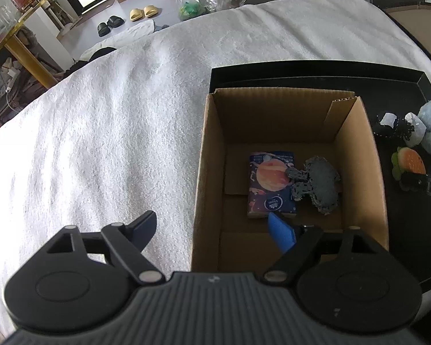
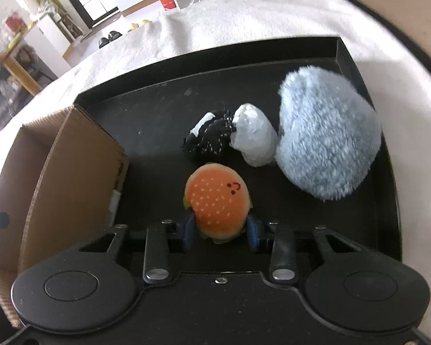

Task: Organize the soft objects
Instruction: 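Move the right gripper to the burger plush and grasp it, then carry the burger plush with the right gripper into the box and release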

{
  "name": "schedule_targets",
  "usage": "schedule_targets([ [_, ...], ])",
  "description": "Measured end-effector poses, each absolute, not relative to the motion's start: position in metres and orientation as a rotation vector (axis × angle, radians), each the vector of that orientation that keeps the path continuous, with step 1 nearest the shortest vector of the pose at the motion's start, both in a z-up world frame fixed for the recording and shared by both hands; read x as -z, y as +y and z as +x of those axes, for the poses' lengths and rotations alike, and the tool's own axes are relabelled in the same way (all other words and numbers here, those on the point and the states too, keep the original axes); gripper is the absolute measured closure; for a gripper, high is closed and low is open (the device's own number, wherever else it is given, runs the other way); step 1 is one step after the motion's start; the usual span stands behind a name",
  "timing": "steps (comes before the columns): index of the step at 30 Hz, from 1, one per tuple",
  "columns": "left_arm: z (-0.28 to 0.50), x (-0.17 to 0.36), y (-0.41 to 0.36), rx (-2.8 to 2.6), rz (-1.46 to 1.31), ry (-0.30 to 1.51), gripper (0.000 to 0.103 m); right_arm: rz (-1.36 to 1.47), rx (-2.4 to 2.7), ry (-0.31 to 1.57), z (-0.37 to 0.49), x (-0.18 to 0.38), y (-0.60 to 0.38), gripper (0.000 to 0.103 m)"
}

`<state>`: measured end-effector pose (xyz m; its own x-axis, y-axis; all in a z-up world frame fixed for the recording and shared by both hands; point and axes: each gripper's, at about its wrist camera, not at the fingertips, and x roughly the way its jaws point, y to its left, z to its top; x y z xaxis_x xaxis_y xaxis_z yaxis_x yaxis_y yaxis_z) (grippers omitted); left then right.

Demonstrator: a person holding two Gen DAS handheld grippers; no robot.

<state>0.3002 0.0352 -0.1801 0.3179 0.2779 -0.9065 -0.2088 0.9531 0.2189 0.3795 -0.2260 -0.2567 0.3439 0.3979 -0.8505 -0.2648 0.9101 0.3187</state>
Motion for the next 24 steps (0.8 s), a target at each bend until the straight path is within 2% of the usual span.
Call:
schedule_targets([
  [24,0.281,0.159,0.044,-0.289,-0.007,1.146,0.019,0.133,-0.433,1.047,0.354,0.189,-0.236,0.069],
])
